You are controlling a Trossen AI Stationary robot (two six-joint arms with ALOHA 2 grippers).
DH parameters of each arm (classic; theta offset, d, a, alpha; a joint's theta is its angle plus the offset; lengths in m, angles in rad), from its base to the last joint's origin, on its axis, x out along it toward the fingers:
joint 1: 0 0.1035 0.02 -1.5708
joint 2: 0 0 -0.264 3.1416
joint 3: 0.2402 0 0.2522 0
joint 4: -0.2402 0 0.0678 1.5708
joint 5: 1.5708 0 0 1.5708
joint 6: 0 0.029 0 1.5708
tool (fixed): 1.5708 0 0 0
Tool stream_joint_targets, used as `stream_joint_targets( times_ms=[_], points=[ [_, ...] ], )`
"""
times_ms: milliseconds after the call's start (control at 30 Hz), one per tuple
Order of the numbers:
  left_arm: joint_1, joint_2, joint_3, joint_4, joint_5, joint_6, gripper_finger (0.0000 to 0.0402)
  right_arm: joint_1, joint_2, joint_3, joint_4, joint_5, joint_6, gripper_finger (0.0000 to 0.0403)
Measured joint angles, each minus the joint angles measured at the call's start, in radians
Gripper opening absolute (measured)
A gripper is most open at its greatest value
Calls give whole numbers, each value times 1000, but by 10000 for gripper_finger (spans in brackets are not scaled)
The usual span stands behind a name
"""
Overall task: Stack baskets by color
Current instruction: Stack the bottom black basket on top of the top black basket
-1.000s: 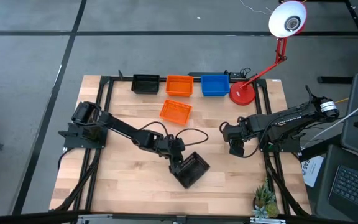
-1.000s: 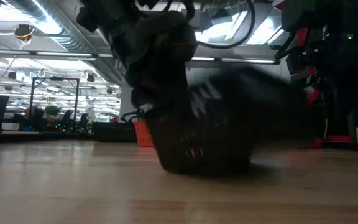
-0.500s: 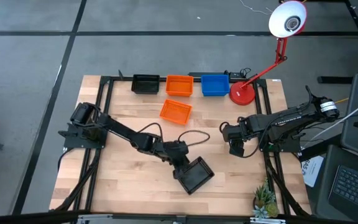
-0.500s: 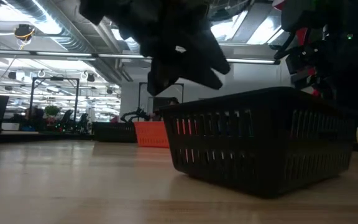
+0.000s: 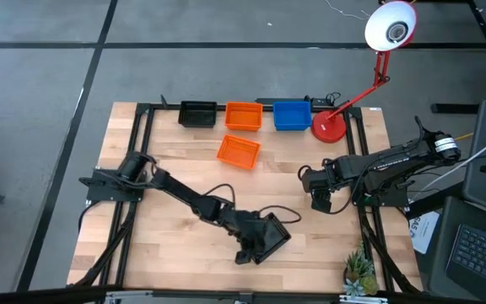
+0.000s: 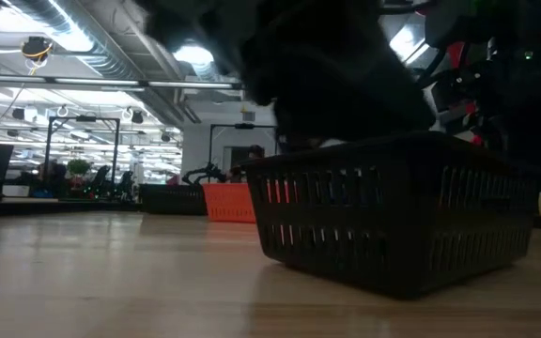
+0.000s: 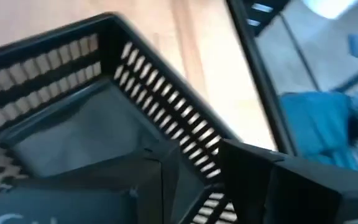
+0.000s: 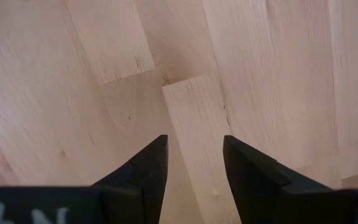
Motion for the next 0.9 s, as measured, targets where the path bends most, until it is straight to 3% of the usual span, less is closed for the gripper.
stream_joint_targets(
  times_ms=[167, 367, 900],
  points=[
    [45, 43, 75, -89, 119, 1, 103, 0, 0, 0, -1, 0, 5, 155],
    [79, 41, 79, -258, 126, -23, 103, 0, 0, 0, 0, 0, 3, 155],
    [139, -12, 82, -825, -46, 7, 103, 0, 0, 0, 4, 0, 0, 155]
  ],
)
